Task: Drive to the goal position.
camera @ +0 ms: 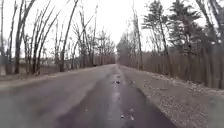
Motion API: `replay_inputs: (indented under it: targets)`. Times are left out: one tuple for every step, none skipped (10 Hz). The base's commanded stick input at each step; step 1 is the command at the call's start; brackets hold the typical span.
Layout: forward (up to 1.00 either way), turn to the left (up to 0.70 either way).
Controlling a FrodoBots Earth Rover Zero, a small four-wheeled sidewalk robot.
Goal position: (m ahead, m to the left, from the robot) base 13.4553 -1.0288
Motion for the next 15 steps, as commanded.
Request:
replay_inputs:
  targets:
    - [0.85, 0.0]
    - [0.85, 0.0]
    - [0.85, 0.0]
    - [0.85, 0.0]
    - [0.85, 0.0]
    - [0.85, 0.0]
    - [0.85, 0.0]
    - [0.85, 0.0]
    - [0.85, 0.0]
    - [0.85, 0.0]
    - [0.85, 0.0]
    - [0.85, 0.0]
    - [0.85, -0.33]
    - [0.85, -0.23]
    - [0.85, -0.13]
